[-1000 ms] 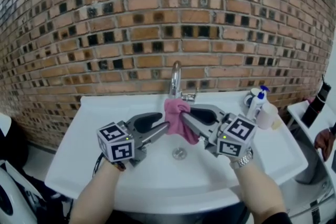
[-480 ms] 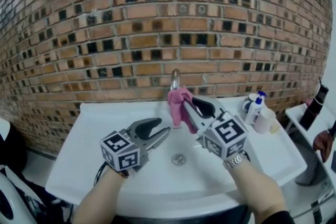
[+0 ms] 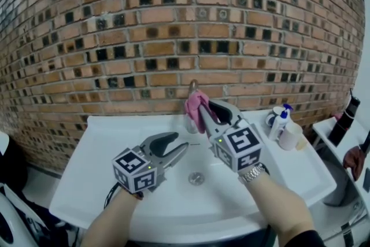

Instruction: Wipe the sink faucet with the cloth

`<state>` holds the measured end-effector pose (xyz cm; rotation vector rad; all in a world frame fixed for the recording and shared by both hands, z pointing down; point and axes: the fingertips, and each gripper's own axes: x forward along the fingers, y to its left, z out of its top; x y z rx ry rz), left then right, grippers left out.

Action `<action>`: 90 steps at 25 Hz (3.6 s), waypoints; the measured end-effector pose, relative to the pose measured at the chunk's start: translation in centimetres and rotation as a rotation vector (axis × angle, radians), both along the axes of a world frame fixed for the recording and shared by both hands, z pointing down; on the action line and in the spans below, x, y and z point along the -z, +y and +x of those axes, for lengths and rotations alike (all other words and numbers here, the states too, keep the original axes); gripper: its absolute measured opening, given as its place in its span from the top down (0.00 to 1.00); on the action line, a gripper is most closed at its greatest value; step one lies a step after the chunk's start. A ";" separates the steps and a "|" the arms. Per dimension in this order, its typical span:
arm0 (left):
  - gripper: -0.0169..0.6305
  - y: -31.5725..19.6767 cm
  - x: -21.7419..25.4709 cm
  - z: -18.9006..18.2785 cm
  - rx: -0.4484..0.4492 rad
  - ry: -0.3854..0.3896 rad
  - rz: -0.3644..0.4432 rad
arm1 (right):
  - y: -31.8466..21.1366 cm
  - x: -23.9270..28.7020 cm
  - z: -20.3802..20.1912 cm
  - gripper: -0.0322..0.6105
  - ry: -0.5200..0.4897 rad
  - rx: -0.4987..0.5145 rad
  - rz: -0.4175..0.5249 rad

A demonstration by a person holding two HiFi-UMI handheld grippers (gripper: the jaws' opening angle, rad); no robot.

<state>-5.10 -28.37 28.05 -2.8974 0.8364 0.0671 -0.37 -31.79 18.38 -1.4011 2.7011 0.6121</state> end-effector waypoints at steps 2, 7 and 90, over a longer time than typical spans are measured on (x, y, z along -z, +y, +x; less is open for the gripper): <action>0.68 0.0 0.1 0.0 0.003 0.002 0.003 | -0.5 0.2 0.2 0.86 0.004 -0.008 0.013; 0.68 -0.1 0.1 -0.2 0.019 0.004 0.004 | -1.2 1.3 0.3 0.87 0.003 -0.037 0.020; 0.68 -0.3 0.0 0.6 0.028 -0.042 0.022 | -13.8 -6.3 2.4 0.88 0.156 -0.357 -0.236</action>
